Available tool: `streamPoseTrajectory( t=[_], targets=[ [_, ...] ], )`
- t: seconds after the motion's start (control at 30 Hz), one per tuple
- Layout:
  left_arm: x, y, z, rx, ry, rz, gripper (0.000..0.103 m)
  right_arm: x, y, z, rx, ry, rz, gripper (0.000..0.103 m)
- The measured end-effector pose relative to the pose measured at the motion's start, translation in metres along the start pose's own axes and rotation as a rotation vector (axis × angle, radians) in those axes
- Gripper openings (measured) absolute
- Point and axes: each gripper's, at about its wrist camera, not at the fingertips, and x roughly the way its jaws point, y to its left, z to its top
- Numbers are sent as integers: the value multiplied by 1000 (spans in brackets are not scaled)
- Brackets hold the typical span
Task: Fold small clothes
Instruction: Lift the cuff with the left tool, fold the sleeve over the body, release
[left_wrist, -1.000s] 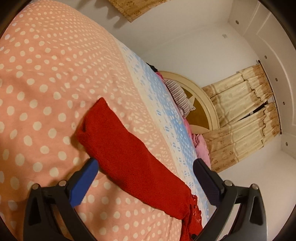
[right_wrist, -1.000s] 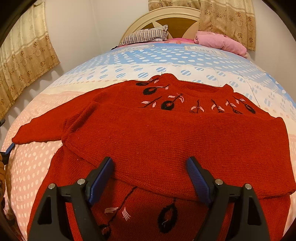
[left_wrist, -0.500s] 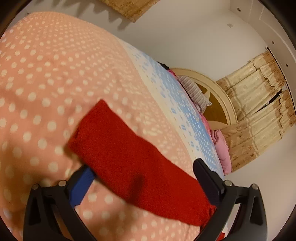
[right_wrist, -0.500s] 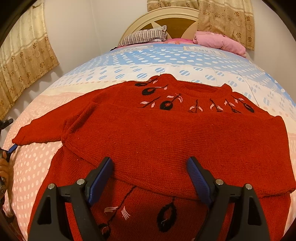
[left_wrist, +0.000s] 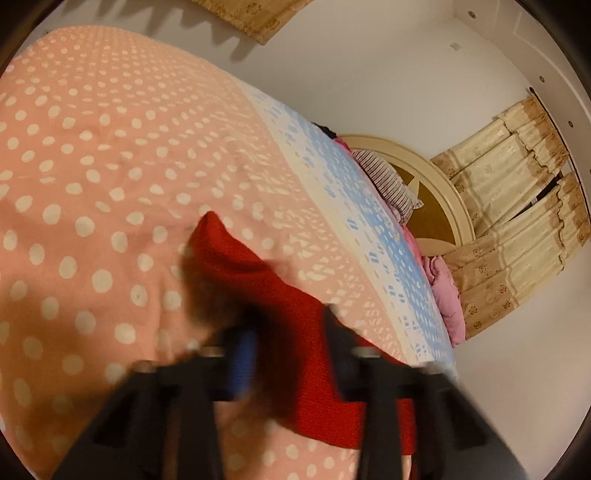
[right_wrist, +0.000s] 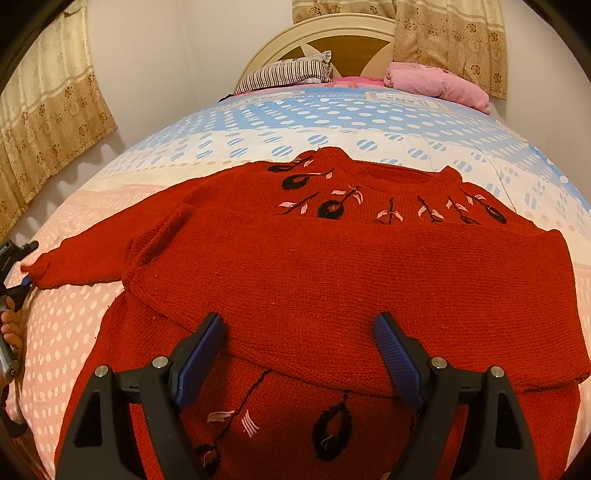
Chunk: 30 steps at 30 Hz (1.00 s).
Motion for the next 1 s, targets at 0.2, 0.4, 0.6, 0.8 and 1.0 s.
streamPoseTrajectory(
  t=[0.2, 0.4, 0.6, 0.8, 1.0],
  targets=[
    [-7, -6, 3, 55, 26, -5, 8, 0, 0, 0, 2, -1, 1, 84],
    [-4, -5, 1, 62, 26, 105, 10, -1, -1, -1, 14, -6, 7, 84],
    [-3, 2, -1, 25, 30, 97, 24, -1, -3, -1, 22, -9, 11, 84],
    [-6, -2, -4, 48, 33, 93, 27, -1, -3, -1, 20, -8, 9, 84],
    [-5, -7, -1, 79, 51, 78, 5, -2, -5, -1, 29, -11, 14, 84]
  ],
)
